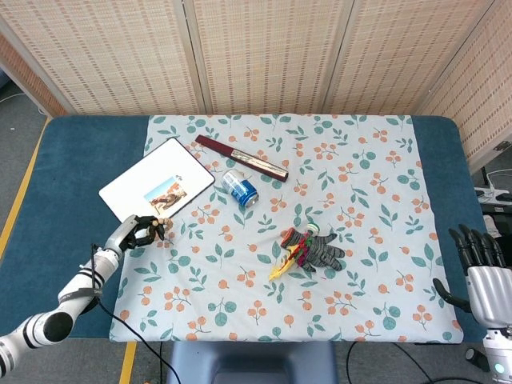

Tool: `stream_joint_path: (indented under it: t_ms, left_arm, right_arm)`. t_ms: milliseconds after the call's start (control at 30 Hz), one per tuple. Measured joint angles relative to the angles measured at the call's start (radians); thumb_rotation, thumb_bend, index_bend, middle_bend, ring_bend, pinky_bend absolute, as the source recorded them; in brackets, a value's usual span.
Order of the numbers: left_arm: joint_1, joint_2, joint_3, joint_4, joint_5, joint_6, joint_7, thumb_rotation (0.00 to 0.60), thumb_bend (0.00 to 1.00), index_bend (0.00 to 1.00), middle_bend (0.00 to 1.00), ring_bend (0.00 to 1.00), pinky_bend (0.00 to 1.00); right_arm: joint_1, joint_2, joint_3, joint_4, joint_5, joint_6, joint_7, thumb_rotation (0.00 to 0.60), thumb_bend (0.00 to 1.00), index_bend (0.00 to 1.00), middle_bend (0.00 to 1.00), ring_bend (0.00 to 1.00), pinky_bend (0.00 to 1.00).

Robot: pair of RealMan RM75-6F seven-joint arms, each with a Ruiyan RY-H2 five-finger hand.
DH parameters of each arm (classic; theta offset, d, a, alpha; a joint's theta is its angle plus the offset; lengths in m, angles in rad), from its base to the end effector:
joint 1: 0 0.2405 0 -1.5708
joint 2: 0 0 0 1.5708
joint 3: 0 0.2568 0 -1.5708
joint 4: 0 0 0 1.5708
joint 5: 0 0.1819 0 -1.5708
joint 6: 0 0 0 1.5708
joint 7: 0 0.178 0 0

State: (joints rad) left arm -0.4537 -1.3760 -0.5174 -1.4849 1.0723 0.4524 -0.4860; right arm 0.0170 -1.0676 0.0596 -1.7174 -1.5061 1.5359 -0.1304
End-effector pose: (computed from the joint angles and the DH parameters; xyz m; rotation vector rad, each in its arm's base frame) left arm -0.2310 0.3644 0.0484 -1.1982 -2.0229 -1.1447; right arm -0.2929 -0.1934 0.2016 1.3491 -0.8409 0.8385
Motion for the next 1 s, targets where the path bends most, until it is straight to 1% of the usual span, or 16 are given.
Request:
stream_joint_path:
  t_ms: [67,100,167,200,267,333,400,467,533,567,600,667,733,833,967,1000]
  left_arm:
    - [0.006,-0.021,0.037,0.003,0.041,0.090,0.055,0.600,0.78,0.50,0.54,0.27,0.00]
    - [0.010,-0.038,0.066,0.007,0.069,0.146,0.092,0.600,0.78,0.50,0.53,0.27,0.00]
    - [0.015,-0.066,0.116,0.014,0.114,0.219,0.149,0.600,0.78,0.49,0.52,0.27,0.00]
    - [0.018,-0.086,0.149,0.021,0.144,0.259,0.182,0.600,0.78,0.49,0.52,0.27,0.00]
    - [0.022,-0.112,0.195,0.029,0.189,0.308,0.217,0.600,0.77,0.46,0.51,0.27,0.00]
    - [0.027,-0.135,0.241,0.035,0.236,0.356,0.239,0.600,0.75,0.43,0.48,0.26,0.00]
    - [0.031,-0.148,0.281,0.037,0.275,0.384,0.253,0.600,0.72,0.36,0.39,0.23,0.00]
    - [0.032,-0.154,0.314,0.037,0.299,0.393,0.266,0.600,0.66,0.22,0.26,0.18,0.00]
    - [0.031,-0.155,0.349,0.036,0.322,0.396,0.287,0.600,0.58,0.09,0.14,0.12,0.00]
    - [0.029,-0.154,0.363,0.034,0.331,0.399,0.298,0.600,0.55,0.04,0.10,0.09,0.00]
    - [0.027,-0.153,0.379,0.031,0.342,0.403,0.312,0.600,0.53,0.02,0.07,0.07,0.00]
    - [0.024,-0.150,0.391,0.023,0.349,0.415,0.321,0.600,0.50,0.00,0.04,0.05,0.00]
    - [0.023,-0.145,0.395,0.016,0.354,0.432,0.323,0.600,0.48,0.00,0.04,0.03,0.00]
    - [0.025,-0.135,0.396,0.008,0.371,0.476,0.335,0.600,0.47,0.00,0.03,0.00,0.00]
    - [0.042,-0.093,0.400,-0.016,0.413,0.574,0.375,0.600,0.47,0.00,0.00,0.00,0.00]
    - [0.054,-0.073,0.403,-0.026,0.429,0.614,0.392,0.600,0.47,0.00,0.00,0.00,0.00]
  right_arm:
    - [0.001,0.001,-0.001,-0.002,-0.001,-0.003,0.001,0.512,0.20,0.00,0.00,0.00,0.00]
    - [0.001,0.001,-0.002,-0.003,-0.001,-0.003,0.001,0.512,0.20,0.00,0.00,0.00,0.00]
    - [0.000,0.002,-0.003,-0.004,-0.003,-0.002,0.002,0.513,0.20,0.00,0.00,0.00,0.00]
    - [0.000,0.003,-0.003,-0.005,-0.003,-0.001,0.002,0.512,0.20,0.00,0.00,0.00,0.00]
    - [-0.001,0.004,-0.003,-0.006,-0.003,0.000,0.003,0.512,0.20,0.00,0.00,0.00,0.00]
    - [-0.001,0.006,-0.003,-0.006,-0.002,-0.001,0.005,0.513,0.20,0.00,0.00,0.00,0.00]
    - [-0.001,0.007,-0.003,-0.007,-0.001,-0.002,0.008,0.514,0.20,0.00,0.00,0.00,0.00]
    - [-0.001,0.008,-0.003,-0.007,-0.002,-0.003,0.010,0.513,0.20,0.00,0.00,0.00,0.00]
    - [-0.002,0.010,-0.003,-0.008,-0.002,-0.002,0.013,0.514,0.20,0.00,0.00,0.00,0.00]
    - [-0.002,0.011,-0.003,-0.008,-0.003,-0.001,0.013,0.513,0.20,0.00,0.00,0.00,0.00]
    - [-0.003,0.011,-0.003,-0.008,-0.003,0.000,0.013,0.512,0.20,0.00,0.00,0.00,0.00]
    - [-0.005,0.013,-0.003,-0.010,-0.002,0.003,0.014,0.513,0.20,0.00,0.00,0.00,0.00]
    - [-0.005,0.013,-0.003,-0.010,-0.003,0.005,0.014,0.513,0.20,0.00,0.00,0.00,0.00]
    - [-0.007,0.012,-0.002,-0.009,-0.004,0.010,0.008,0.513,0.20,0.00,0.00,0.00,0.00]
    - [-0.008,0.006,0.003,-0.003,0.001,0.016,-0.007,0.514,0.20,0.00,0.00,0.00,0.00]
    - [-0.008,0.004,0.005,-0.001,0.003,0.017,-0.012,0.513,0.20,0.00,0.00,0.00,0.00]
